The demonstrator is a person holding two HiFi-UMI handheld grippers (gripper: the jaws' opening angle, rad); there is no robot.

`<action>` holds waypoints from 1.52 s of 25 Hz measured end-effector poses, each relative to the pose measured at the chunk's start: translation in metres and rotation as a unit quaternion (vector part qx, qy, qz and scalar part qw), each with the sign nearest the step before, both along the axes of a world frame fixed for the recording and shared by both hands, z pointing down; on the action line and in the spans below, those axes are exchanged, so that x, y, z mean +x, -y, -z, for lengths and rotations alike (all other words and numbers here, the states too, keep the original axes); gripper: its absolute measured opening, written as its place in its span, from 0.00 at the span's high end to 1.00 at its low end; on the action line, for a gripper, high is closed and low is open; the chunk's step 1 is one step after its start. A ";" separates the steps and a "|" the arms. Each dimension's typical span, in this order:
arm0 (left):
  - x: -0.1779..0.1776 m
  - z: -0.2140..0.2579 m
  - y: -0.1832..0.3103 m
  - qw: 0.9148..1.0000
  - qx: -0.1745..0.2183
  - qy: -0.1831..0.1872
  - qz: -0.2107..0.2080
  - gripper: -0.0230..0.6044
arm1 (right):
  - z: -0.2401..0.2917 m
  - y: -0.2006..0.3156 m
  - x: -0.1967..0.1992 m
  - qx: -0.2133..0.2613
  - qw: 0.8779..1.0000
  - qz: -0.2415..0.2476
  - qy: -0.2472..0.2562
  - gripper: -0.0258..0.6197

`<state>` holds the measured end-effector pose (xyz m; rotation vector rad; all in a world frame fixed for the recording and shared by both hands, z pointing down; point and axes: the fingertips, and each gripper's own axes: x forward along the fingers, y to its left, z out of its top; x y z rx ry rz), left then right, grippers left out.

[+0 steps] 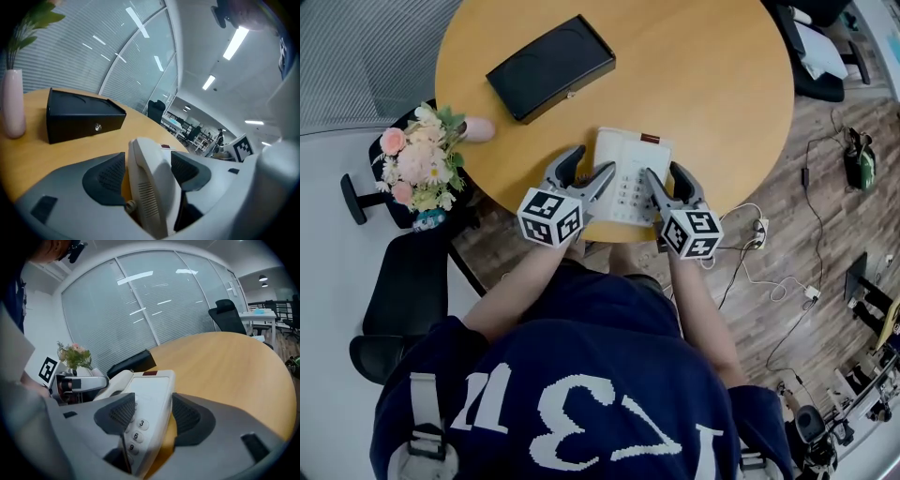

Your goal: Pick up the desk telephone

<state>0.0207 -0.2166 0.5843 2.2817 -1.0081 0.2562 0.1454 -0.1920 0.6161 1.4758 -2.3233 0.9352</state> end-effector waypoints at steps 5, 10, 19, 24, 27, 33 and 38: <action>0.007 -0.016 -0.018 0.998 -0.053 -0.024 -0.015 0.48 | -0.008 -0.013 -0.006 -0.016 1.000 0.008 0.020 0.58; 0.008 -0.020 -0.019 0.996 -0.081 -0.036 -0.027 0.48 | -0.018 -0.021 -0.007 -0.051 0.997 0.006 0.051 0.58; 0.013 -0.023 -0.018 0.990 -0.101 -0.076 -0.060 0.47 | -0.019 -0.019 -0.004 -0.052 0.993 -0.034 0.098 0.58; 0.010 -0.023 -0.017 0.991 -0.099 -0.079 -0.048 0.47 | -0.020 -0.016 0.003 -0.065 0.986 -0.069 0.134 0.63; 0.008 -0.018 -0.018 0.992 -0.088 -0.080 -0.038 0.47 | -0.014 -0.015 0.003 -0.059 0.987 -0.068 0.135 0.64; 0.002 0.014 -0.010 0.996 -0.028 -0.076 -0.033 0.49 | 0.023 0.000 0.000 0.002 0.992 -0.050 0.118 0.66; 0.003 0.066 0.012 0.994 0.042 -0.092 -0.032 0.49 | 0.076 0.023 0.001 0.088 0.990 -0.041 0.101 0.66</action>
